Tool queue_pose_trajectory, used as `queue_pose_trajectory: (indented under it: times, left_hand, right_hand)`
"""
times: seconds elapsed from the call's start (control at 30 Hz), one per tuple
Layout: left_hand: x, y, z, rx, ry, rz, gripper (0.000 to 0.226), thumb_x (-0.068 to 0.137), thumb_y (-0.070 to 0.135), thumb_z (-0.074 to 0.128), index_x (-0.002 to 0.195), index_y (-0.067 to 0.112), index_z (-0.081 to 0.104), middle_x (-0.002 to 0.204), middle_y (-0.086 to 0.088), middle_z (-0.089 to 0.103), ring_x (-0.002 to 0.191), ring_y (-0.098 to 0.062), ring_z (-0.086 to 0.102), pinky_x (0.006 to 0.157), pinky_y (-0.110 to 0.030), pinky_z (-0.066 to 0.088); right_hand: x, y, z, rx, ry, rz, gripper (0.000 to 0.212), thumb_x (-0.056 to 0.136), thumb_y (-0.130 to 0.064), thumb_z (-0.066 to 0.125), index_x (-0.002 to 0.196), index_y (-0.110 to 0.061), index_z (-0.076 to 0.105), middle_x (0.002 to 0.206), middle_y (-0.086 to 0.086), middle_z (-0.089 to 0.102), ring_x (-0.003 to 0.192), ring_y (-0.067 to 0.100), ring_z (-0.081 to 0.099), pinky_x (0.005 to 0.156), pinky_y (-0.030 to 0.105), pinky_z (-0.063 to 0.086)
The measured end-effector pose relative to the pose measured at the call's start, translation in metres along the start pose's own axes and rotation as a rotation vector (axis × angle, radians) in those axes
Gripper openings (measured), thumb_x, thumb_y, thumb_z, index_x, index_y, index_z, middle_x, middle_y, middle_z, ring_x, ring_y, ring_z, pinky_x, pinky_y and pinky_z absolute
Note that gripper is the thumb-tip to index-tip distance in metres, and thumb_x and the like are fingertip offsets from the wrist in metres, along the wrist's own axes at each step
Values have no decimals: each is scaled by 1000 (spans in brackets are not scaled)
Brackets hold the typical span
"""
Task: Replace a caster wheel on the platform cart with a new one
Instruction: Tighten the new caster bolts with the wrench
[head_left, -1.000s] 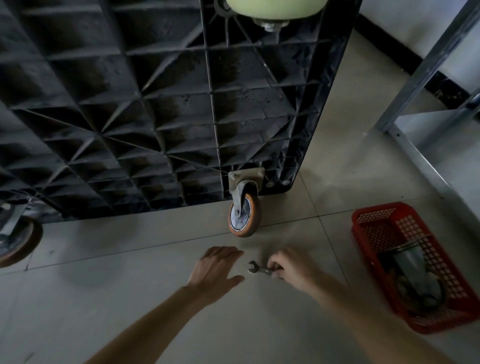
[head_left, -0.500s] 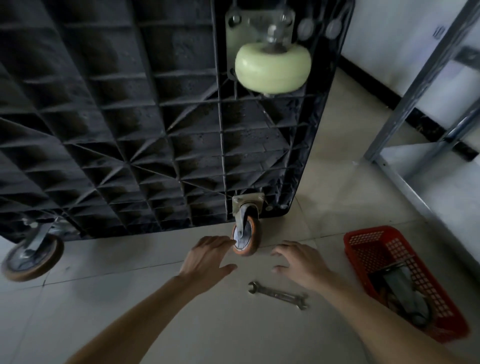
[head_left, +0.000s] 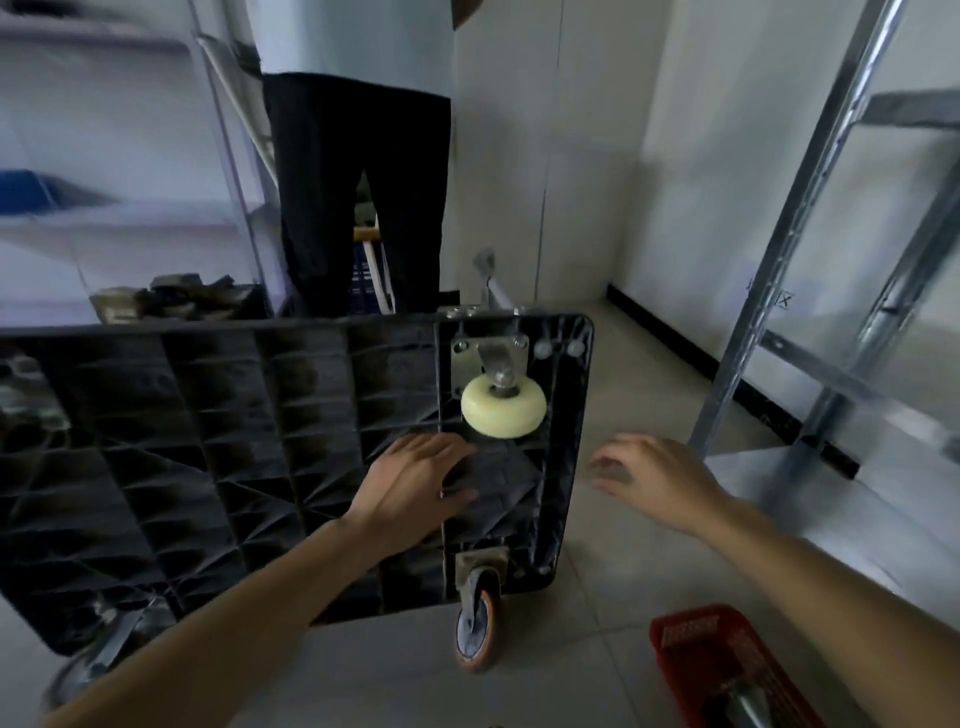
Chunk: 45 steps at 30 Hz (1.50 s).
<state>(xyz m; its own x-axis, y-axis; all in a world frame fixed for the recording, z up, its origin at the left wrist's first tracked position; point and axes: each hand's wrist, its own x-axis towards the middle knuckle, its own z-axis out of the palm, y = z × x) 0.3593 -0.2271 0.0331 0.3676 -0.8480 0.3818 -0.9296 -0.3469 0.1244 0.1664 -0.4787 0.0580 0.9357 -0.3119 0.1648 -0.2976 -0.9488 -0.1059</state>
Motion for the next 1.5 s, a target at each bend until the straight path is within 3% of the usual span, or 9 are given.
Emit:
queue_pose_trajectory:
  times: [0.1, 0.23, 0.33, 0.5, 0.77, 0.9, 1.13, 1.27, 1.5]
  left_hand:
    - [23, 1, -39, 18, 111, 15, 38, 90, 50, 66, 122, 29, 66, 128, 12, 64, 122, -13, 57, 106, -30, 39]
    - [50, 0, -80, 72, 208, 9, 25, 88, 49, 68, 102, 28, 68, 105, 13, 66, 101, -13, 62, 91, -29, 45]
    - [70, -3, -101, 82, 248, -18, 28, 89, 47, 69, 108, 25, 68, 111, 11, 66, 104, -14, 61, 92, -29, 42]
    - [93, -24, -108, 84, 257, -102, 48, 89, 55, 64, 128, 27, 61, 125, 10, 63, 118, -13, 57, 99, -32, 42]
    - [131, -69, -98, 94, 135, -100, 82, 83, 68, 64, 150, 27, 41, 149, 7, 49, 134, -18, 46, 108, -34, 37]
    - [143, -92, -84, 85, 48, -96, 90, 76, 77, 64, 148, 27, 41, 140, 6, 57, 125, -20, 55, 101, -36, 43]
    - [148, -96, -69, 142, 83, -7, 73, 77, 75, 63, 133, 30, 52, 125, 9, 64, 111, -19, 62, 94, -35, 42]
    - [146, -98, -64, 173, 101, 2, 61, 79, 75, 62, 120, 30, 55, 110, 10, 67, 99, -18, 64, 90, -34, 41]
    - [147, -90, -61, 179, 121, -37, 55, 79, 70, 62, 115, 28, 56, 107, 9, 67, 99, -18, 64, 89, -35, 41]
  right_hand:
    - [17, -4, -46, -36, 124, -51, 22, 93, -49, 65, 107, -34, 71, 103, -18, 65, 88, 7, 62, 68, 31, 51]
    - [42, -20, -95, -32, 251, -131, 18, 91, -50, 67, 103, -37, 72, 100, -21, 65, 83, 2, 60, 62, 25, 48]
    - [62, -37, -116, -8, 302, -180, 20, 90, -51, 68, 105, -37, 71, 100, -20, 65, 83, 4, 60, 60, 23, 46]
    - [103, -75, -123, -38, 300, -250, 26, 92, -52, 65, 114, -37, 69, 107, -20, 64, 85, 0, 50, 54, 14, 23]
    - [154, -92, -114, -106, 253, -134, 46, 88, -55, 68, 130, -38, 59, 120, -18, 60, 91, 5, 51, 57, 21, 31]
    - [169, -90, -105, -93, 194, -70, 52, 87, -55, 70, 134, -37, 57, 126, -17, 59, 105, 9, 56, 66, 25, 36]
    - [184, -107, -93, -45, 163, -109, 53, 88, -52, 69, 137, -36, 56, 134, -17, 56, 120, 6, 52, 85, 22, 30]
    - [194, -113, -91, -54, 158, -158, 43, 91, -50, 67, 131, -36, 62, 130, -18, 60, 118, 6, 54, 83, 24, 33]
    - [195, -108, -86, -60, 135, -192, 32, 93, -45, 66, 123, -34, 68, 122, -19, 62, 115, 4, 53, 78, 23, 31]
